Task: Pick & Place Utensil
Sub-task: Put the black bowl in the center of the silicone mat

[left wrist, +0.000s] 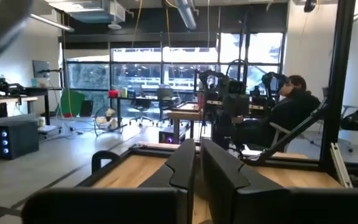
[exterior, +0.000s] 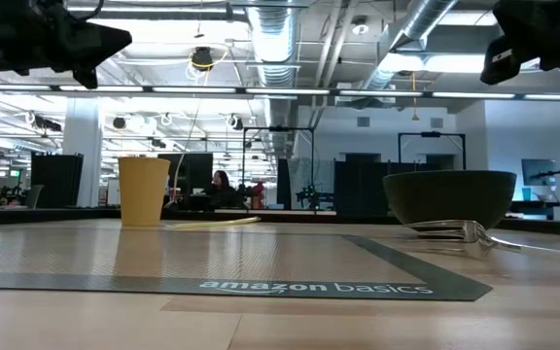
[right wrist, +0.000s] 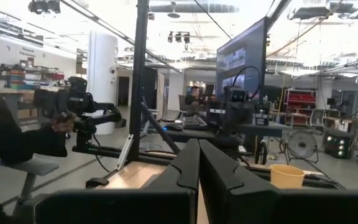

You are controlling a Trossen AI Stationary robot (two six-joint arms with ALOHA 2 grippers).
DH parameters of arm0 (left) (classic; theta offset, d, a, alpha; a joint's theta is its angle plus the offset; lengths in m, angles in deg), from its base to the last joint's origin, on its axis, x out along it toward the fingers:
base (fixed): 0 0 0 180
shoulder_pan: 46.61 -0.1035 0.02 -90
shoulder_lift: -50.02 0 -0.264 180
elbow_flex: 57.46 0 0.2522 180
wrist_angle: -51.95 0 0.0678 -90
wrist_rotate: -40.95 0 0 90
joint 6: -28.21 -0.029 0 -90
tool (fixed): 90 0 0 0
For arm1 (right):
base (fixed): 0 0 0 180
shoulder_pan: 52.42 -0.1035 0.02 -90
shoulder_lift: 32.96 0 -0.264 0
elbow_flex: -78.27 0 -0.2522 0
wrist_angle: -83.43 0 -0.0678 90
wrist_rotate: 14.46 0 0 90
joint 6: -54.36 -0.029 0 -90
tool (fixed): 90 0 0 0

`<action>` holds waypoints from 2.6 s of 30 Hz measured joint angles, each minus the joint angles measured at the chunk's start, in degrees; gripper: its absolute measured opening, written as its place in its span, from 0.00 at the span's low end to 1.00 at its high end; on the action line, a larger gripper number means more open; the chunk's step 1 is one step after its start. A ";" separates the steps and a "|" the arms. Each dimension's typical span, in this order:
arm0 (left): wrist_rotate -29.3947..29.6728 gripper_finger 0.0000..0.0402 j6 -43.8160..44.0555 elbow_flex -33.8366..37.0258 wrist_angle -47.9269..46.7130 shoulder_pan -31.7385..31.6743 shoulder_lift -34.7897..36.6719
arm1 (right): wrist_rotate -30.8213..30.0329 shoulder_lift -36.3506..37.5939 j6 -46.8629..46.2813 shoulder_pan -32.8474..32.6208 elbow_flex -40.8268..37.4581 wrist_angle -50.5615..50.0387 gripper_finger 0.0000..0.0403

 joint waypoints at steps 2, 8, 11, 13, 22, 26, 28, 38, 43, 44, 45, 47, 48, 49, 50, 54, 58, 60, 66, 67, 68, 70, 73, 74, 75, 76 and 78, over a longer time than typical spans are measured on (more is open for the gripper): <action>-0.03 0.08 -0.22 0.00 0.19 0.00 -0.01 | -1.69 0.02 5.09 0.35 0.41 0.66 0.00; -0.31 0.20 1.98 -2.34 0.83 0.06 -3.31 | -5.86 0.03 5.93 0.43 0.94 6.47 0.00; -0.32 0.26 1.72 -6.14 0.83 0.04 -7.41 | -5.85 -0.07 5.37 0.41 1.00 9.58 0.01; -0.94 0.29 1.74 -9.14 0.87 0.04 -11.02 | -5.85 -1.11 5.34 0.41 2.52 11.09 0.04; -4.72 0.32 1.58 -25.92 -4.66 0.04 -28.48 | -5.96 -19.82 -2.67 -0.27 21.24 0.12 0.34; -5.07 0.31 1.73 -32.41 -12.88 0.04 -33.91 | -10.59 -29.24 -7.62 -1.02 31.78 -19.58 0.43; -5.05 0.30 1.74 -33.04 -13.60 0.02 -36.37 | -15.42 -32.77 -10.40 -1.42 36.15 -31.54 0.44; -5.05 0.29 1.56 -33.11 -14.61 0.02 -42.91 | -17.53 -52.68 -28.14 -2.34 40.39 -48.61 0.40; -4.88 0.28 1.56 -33.11 -14.46 0.04 -43.10 | -17.48 -62.04 -28.29 -3.12 40.40 -43.94 0.39; -4.85 0.28 1.56 -33.11 -14.52 0.03 -42.97 | -17.49 -63.55 -28.29 -3.15 40.40 -43.33 0.39; -4.85 0.28 1.55 -33.11 -14.49 0.02 -42.89 | -17.48 -64.96 -28.29 -3.15 40.40 -43.08 0.39; -4.87 0.28 1.56 -33.14 -14.44 0.04 -42.88 | -17.47 -67.30 -28.37 -3.15 40.40 -42.58 0.40; -4.86 0.28 1.56 -33.14 -14.47 0.03 -42.91 | -17.41 -68.26 -28.85 -3.11 40.40 -42.49 0.40; -4.85 0.28 1.55 -33.14 -14.46 0.03 -42.91 | -17.00 -69.25 -29.57 -3.11 40.40 -42.43 0.40; -4.85 0.28 1.55 -33.14 -14.46 0.02 -42.91 | -16.32 -70.17 -30.16 -3.09 40.40 -42.47 0.40; -4.85 0.28 1.56 -33.14 -14.46 0.04 -42.91 | -15.79 -72.37 -31.22 -3.16 40.44 -42.34 0.39; -4.85 0.28 1.56 -33.14 -14.48 0.02 -42.91 | -16.23 -73.14 -31.28 -3.07 40.51 -42.09 0.37; -4.85 0.28 1.56 -33.14 -14.48 0.04 -42.91 | -16.32 -73.29 -31.28 -3.04 40.40 -42.99 0.35; -4.85 0.28 1.56 -33.11 -14.61 0.04 -42.95 | -16.21 -76.52 -31.86 -3.06 40.47 -42.84 0.26; -4.85 0.28 1.56 -33.09 -14.68 0.04 -42.95 | -16.21 -77.35 -32.24 -3.06 40.47 -42.89 0.24; -4.84 0.28 1.56 -33.09 -14.68 0.04 -42.95 | -16.19 -78.14 -32.55 -3.08 40.47 -42.95 0.23; -4.85 0.28 1.56 -33.09 -14.68 0.04 -42.95 | -15.91 -79.36 -32.63 -3.11 40.47 -42.93 0.20; -4.85 0.28 1.56 -33.07 -14.68 0.04 -42.95 | -13.72 -79.87 -31.59 -3.37 40.45 -42.03 0.14; -4.85 0.28 1.56 -33.07 -14.68 0.04 -42.95 | -13.64 -79.67 -31.32 -3.55 40.47 -41.69 0.11; -4.85 0.28 1.56 -33.07 -14.68 0.04 -42.95 | -13.88 -79.35 -30.96 -3.66 40.47 -41.42 0.07; -4.85 0.28 1.56 -33.07 -14.68 0.03 -42.95 | -14.34 -78.81 -30.48 -3.84 40.55 -41.15 0.04; -4.85 0.28 1.56 -33.05 -14.68 0.04 -42.95 | -14.37 -77.44 -30.48 -4.06 40.61 -41.03 0.02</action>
